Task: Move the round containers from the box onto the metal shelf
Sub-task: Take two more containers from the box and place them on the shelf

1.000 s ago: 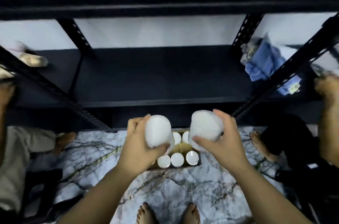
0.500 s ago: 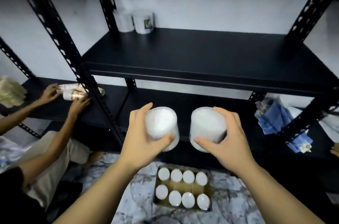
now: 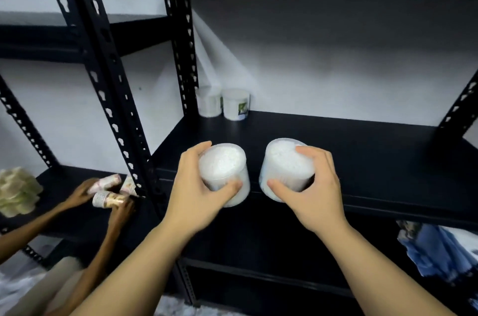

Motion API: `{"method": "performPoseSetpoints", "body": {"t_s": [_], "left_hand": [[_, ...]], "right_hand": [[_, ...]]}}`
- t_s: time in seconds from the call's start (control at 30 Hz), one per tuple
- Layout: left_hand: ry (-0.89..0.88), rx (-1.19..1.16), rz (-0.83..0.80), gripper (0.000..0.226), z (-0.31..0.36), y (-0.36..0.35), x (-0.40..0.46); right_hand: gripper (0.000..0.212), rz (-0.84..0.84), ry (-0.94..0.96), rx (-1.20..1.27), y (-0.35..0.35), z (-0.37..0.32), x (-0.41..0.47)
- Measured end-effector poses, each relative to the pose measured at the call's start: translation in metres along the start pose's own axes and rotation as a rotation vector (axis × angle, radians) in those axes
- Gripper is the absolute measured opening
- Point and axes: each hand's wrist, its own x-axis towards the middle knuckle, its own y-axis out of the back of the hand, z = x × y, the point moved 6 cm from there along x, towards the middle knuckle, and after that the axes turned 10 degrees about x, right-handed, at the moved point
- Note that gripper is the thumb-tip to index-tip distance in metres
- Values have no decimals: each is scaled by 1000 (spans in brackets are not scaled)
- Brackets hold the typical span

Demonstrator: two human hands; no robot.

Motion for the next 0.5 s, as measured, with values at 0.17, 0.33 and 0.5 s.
{"method": "performPoseSetpoints", "body": {"t_s": [0.17,0.33,0.5], "left_hand": [[-21,54,-18,68,-27,-2,61],[-1,75,-19,55,-59,-11,95],[25,94,-30,47,-82,-16,125]], "right_hand": [[70,-37,-108,-40,-46,22,46],[64,-104,-152,-62,-79,43,73],[65,-171,-179,-63,-109,57,100]]}}
